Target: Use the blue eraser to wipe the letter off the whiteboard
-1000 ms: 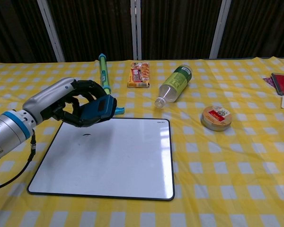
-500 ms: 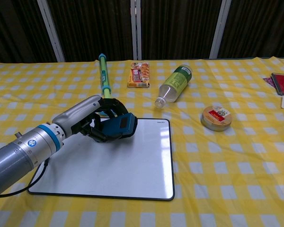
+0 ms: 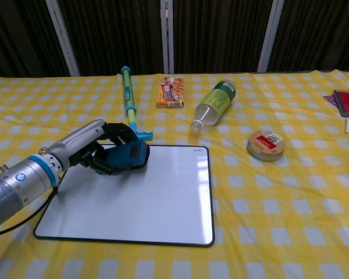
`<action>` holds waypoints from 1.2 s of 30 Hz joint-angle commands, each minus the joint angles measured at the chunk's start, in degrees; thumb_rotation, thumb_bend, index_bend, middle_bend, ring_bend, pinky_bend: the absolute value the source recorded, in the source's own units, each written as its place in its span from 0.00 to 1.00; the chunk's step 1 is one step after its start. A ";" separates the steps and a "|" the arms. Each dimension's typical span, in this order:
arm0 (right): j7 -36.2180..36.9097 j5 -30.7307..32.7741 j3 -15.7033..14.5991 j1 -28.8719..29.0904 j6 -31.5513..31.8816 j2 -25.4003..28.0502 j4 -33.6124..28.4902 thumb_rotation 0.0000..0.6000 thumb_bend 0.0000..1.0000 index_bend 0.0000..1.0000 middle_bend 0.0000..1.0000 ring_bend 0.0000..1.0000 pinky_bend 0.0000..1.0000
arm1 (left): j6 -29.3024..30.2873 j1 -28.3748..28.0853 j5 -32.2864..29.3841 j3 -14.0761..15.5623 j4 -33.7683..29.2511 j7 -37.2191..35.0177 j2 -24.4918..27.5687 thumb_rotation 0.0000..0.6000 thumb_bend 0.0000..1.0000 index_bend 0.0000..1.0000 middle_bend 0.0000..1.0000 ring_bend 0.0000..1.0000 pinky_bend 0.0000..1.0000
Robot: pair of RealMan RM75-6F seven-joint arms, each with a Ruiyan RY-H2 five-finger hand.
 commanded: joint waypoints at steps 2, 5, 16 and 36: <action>-0.71 -0.58 -0.29 -0.03 0.10 -0.21 -0.21 1.00 0.05 0.10 0.00 0.00 0.00 | 1.47 1.37 0.65 0.72 1.51 -2.80 1.56 1.00 0.62 0.83 0.63 0.56 0.56; -1.17 -1.03 -0.38 -0.07 0.40 -0.32 -0.24 1.00 0.04 0.10 0.00 0.00 0.00 | 2.96 1.54 1.05 0.12 1.14 -4.38 2.75 1.00 0.62 0.83 0.63 0.56 0.56; -1.31 -1.12 -0.41 -0.15 0.61 -0.25 -0.42 1.00 0.05 0.10 0.00 0.00 0.00 | 4.79 0.07 0.27 -3.76 -10.49 -2.47 7.30 1.00 0.62 0.83 0.63 0.56 0.56; -0.56 -1.38 -0.52 -0.43 1.23 0.56 -0.97 1.00 0.04 0.10 0.00 0.00 0.00 | 11.25 7.05 1.71 2.25 -14.67 17.46 16.29 1.00 0.60 0.64 0.43 0.40 0.42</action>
